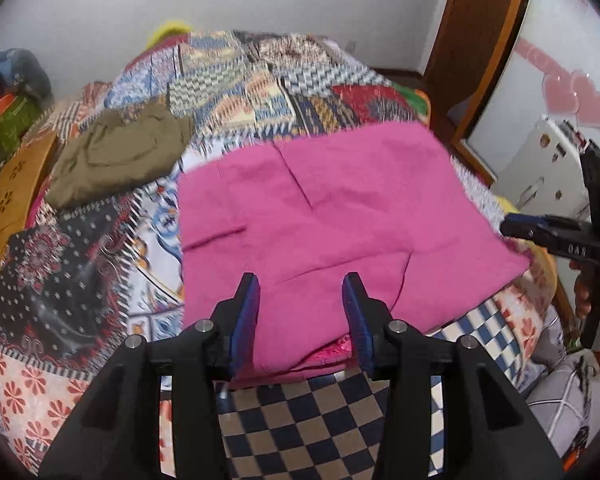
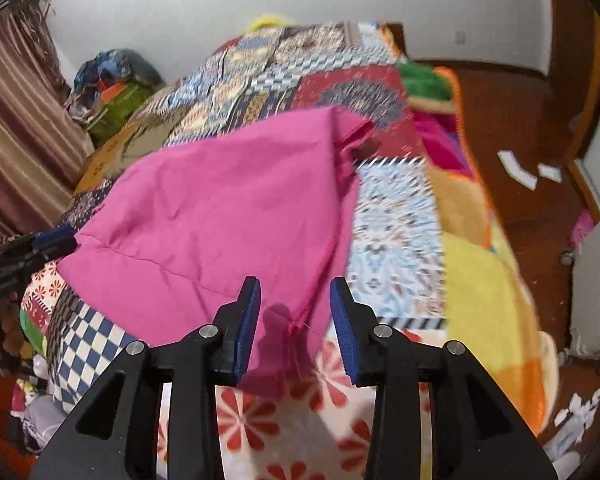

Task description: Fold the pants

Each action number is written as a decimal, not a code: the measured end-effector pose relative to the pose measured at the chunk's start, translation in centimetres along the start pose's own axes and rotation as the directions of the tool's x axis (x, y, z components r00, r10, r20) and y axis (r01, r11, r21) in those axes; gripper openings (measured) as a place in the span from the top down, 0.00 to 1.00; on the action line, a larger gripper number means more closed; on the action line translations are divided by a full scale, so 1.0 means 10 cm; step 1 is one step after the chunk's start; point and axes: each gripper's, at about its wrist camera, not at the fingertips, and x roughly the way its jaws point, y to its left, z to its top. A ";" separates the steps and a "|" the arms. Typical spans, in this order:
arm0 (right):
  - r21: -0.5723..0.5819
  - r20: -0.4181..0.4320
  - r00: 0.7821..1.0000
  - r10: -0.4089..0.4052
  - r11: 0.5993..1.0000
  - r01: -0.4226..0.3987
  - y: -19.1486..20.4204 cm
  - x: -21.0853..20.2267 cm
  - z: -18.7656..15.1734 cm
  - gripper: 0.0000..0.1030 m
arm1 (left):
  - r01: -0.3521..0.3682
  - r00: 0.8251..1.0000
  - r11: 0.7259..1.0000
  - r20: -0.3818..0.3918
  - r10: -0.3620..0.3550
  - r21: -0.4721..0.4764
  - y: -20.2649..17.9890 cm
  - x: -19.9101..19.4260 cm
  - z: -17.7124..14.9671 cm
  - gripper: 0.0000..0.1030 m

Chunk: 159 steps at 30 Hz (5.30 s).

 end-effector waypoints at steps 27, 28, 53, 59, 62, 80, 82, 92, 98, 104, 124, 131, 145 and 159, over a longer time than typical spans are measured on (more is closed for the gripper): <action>0.018 0.056 0.998 -0.029 0.999 0.028 -0.45 0.58 1.11 0.76 | -0.086 0.996 0.994 0.022 0.088 -0.068 0.58 0.68 0.94 0.66; 0.028 0.041 0.999 -0.023 0.999 0.022 -0.47 0.63 1.11 0.76 | -0.086 0.996 0.994 0.014 0.087 -0.068 0.59 0.72 0.92 0.66; 0.059 -0.008 1.000 -0.013 0.998 0.013 -0.79 0.73 1.17 0.75 | -0.082 0.997 0.993 -0.020 0.080 -0.084 0.63 0.98 0.79 0.65; 0.022 0.002 1.000 -0.020 1.000 0.020 -0.67 0.87 1.28 0.76 | -0.087 0.996 0.993 -0.022 0.085 -0.079 0.62 0.99 0.79 0.65; -0.009 0.033 0.999 -0.022 1.000 0.022 -0.61 0.88 1.30 0.95 | -0.087 0.996 0.993 -0.021 0.085 -0.078 0.62 1.00 0.79 0.65; 0.056 0.110 0.989 -0.098 0.994 0.092 -0.89 0.49 1.41 0.98 | -0.107 0.994 0.992 -0.027 0.105 -0.063 0.57 1.02 0.79 0.65; 0.003 0.107 0.990 -0.093 0.996 0.093 -0.75 0.34 1.30 0.97 | -0.113 0.993 0.992 -0.028 0.112 -0.058 0.57 1.03 0.79 0.65; -0.063 -0.023 0.999 -0.030 0.998 0.029 -0.38 0.55 0.84 0.60 | -0.142 0.990 0.989 -0.020 0.141 -0.042 0.53 1.01 0.77 0.65; -0.074 -0.028 1.000 0.010 0.997 -0.012 -0.27 0.63 0.80 0.93 | -0.138 0.990 0.989 -0.018 0.138 -0.046 0.53 1.01 0.77 0.65; -0.119 0.013 0.998 -0.065 0.991 0.066 -0.27 0.47 0.76 0.96 | -0.133 0.991 0.990 -0.014 0.132 -0.050 0.54 1.00 0.77 0.65; -0.156 0.148 0.979 -0.142 0.974 0.165 0.01 -0.09 1.11 0.69 | -0.172 0.984 0.980 0.037 0.176 -0.097 1.05 0.46 0.77 0.40; -0.260 0.088 0.994 -0.061 0.962 0.082 0.64 0.38 1.30 0.68 | -0.081 0.997 0.991 -0.014 0.080 -0.110 1.16 0.77 0.88 0.40; -0.339 -0.214 0.975 -0.056 0.940 -0.020 0.89 1.07 0.99 0.68 | -0.025 0.998 0.994 -0.066 0.017 -0.110 1.09 1.17 0.88 0.77; -0.294 0.027 0.996 -0.089 0.951 0.093 0.80 -0.18 0.73 0.55 | -0.119 0.990 0.992 0.068 0.121 -0.042 0.81 0.01 0.57 0.33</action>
